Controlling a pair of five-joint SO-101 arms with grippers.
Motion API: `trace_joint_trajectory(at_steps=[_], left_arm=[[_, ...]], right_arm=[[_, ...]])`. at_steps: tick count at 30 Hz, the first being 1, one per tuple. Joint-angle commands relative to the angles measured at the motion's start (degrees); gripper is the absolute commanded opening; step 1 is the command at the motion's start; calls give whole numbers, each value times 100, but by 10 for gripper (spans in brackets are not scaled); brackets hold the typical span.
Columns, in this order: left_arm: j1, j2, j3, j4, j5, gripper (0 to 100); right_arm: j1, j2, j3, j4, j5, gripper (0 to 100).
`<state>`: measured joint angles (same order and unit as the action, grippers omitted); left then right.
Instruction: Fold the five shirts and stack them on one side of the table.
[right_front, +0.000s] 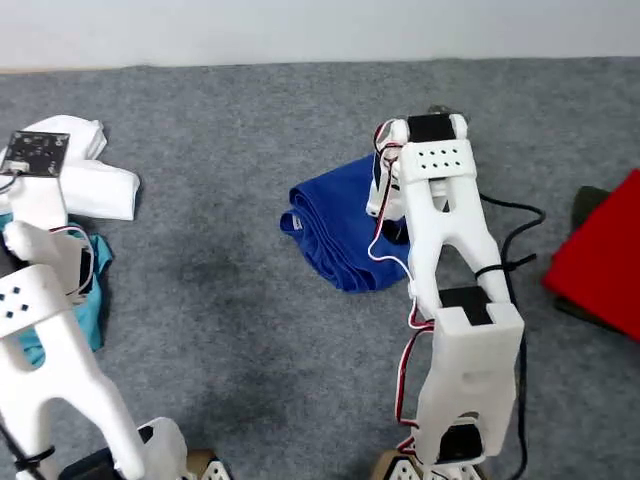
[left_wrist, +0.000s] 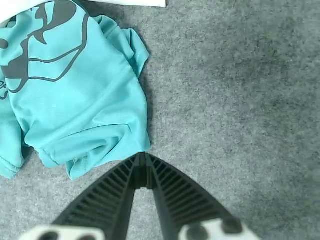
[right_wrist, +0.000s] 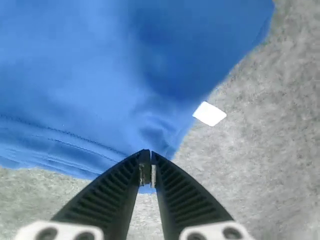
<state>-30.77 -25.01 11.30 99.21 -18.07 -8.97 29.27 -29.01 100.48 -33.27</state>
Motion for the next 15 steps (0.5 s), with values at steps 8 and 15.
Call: trace_joint_trajectory(at_steps=[8,15], left_arm=[[35,-176,-13,-123,26,4],[-501,-141,-13,-132,18,4]], right_arm=[[198,-2018,1081,233,-536,9],[189,-2026,2224,-409,-633,12]])
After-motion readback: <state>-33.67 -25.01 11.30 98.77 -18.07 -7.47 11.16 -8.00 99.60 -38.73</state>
